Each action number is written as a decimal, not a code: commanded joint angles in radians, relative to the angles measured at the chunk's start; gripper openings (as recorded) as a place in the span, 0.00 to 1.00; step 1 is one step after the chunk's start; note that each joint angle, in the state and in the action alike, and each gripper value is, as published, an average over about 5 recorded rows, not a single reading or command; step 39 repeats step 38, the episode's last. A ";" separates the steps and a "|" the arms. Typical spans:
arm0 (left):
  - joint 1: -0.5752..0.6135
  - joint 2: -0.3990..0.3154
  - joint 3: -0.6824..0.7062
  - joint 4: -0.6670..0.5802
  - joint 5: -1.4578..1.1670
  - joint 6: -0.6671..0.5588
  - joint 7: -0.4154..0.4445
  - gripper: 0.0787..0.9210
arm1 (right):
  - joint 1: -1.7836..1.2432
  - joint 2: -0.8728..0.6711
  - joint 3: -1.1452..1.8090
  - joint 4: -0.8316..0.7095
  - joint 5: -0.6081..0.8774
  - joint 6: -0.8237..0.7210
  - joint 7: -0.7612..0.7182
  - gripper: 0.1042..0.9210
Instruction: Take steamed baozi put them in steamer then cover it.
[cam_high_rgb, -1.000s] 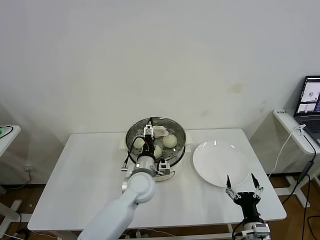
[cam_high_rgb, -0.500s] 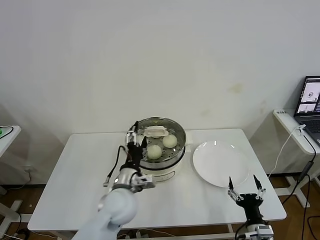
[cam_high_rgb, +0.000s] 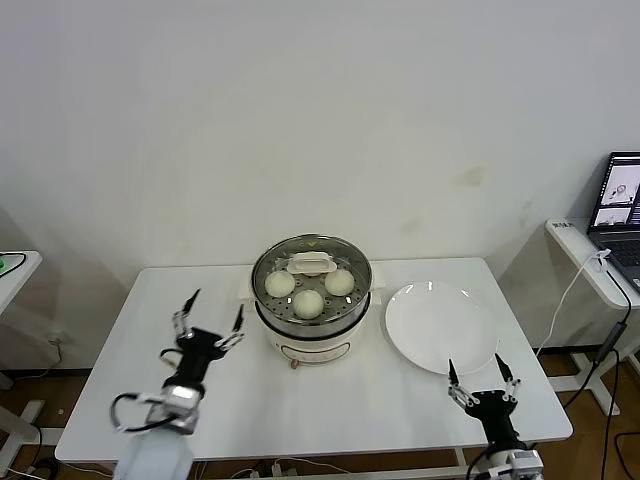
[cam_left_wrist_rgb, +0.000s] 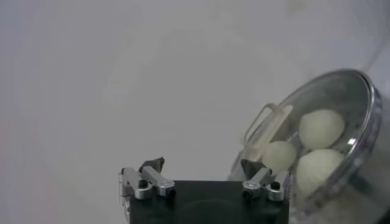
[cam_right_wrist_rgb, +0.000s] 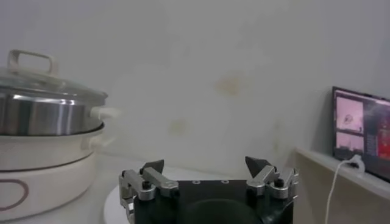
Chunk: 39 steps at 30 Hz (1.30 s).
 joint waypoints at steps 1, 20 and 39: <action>0.277 -0.047 -0.240 -0.004 -0.406 -0.253 -0.012 0.88 | 0.000 -0.018 -0.028 -0.011 0.020 -0.003 -0.024 0.88; 0.367 -0.068 -0.197 0.047 -0.364 -0.263 -0.001 0.88 | -0.048 -0.027 -0.028 0.020 0.112 -0.007 -0.065 0.88; 0.407 -0.071 -0.193 0.057 -0.316 -0.276 -0.010 0.88 | -0.086 -0.022 -0.039 0.064 0.110 -0.080 -0.060 0.88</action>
